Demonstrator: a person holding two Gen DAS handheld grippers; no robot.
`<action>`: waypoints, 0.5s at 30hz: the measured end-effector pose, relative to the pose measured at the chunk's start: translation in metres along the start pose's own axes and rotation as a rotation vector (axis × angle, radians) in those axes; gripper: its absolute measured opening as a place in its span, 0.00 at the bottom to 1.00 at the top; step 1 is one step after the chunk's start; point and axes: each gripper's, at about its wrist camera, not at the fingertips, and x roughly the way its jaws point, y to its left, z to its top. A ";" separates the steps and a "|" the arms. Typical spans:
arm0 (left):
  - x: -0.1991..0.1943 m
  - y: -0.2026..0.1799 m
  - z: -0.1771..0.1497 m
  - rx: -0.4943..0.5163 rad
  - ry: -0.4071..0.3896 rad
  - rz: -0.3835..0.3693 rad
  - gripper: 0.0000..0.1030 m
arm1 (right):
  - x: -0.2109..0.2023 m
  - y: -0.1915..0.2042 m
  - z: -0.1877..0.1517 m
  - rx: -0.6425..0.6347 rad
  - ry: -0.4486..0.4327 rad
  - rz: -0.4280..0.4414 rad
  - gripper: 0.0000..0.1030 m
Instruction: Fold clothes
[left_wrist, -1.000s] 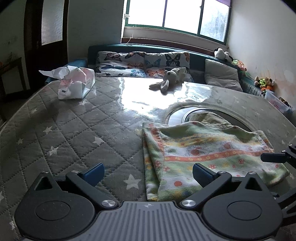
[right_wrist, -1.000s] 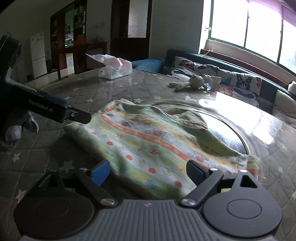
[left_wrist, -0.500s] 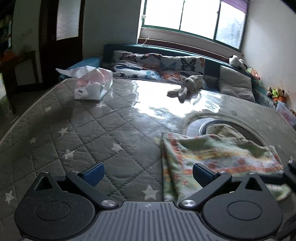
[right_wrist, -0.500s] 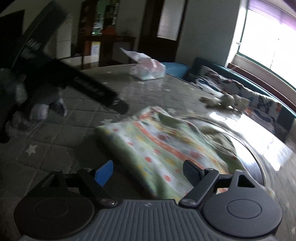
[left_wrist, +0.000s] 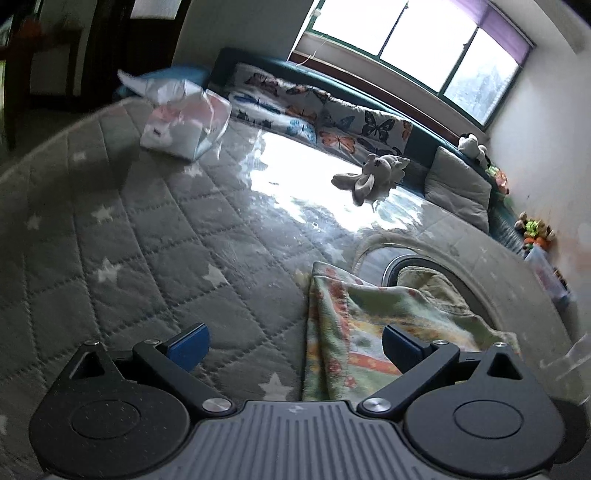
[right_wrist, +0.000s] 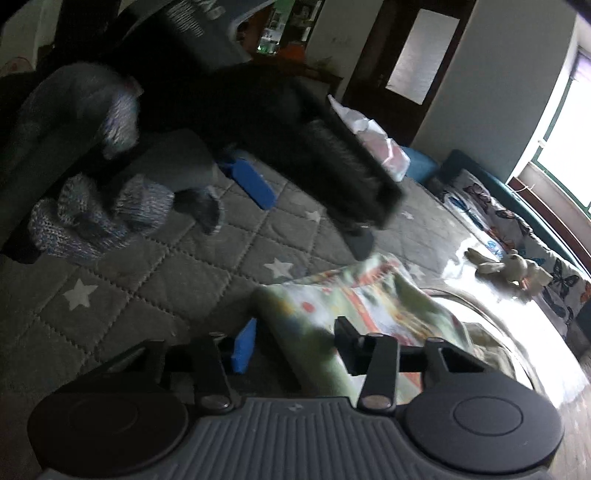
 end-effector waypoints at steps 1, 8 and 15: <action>0.002 0.002 0.001 -0.017 0.008 -0.009 0.98 | 0.001 0.000 0.001 0.005 0.000 0.003 0.32; 0.013 0.006 0.003 -0.114 0.061 -0.073 0.97 | -0.007 -0.012 0.004 0.072 -0.036 0.020 0.18; 0.024 0.000 0.008 -0.183 0.122 -0.145 0.85 | -0.024 -0.026 0.002 0.134 -0.091 0.022 0.14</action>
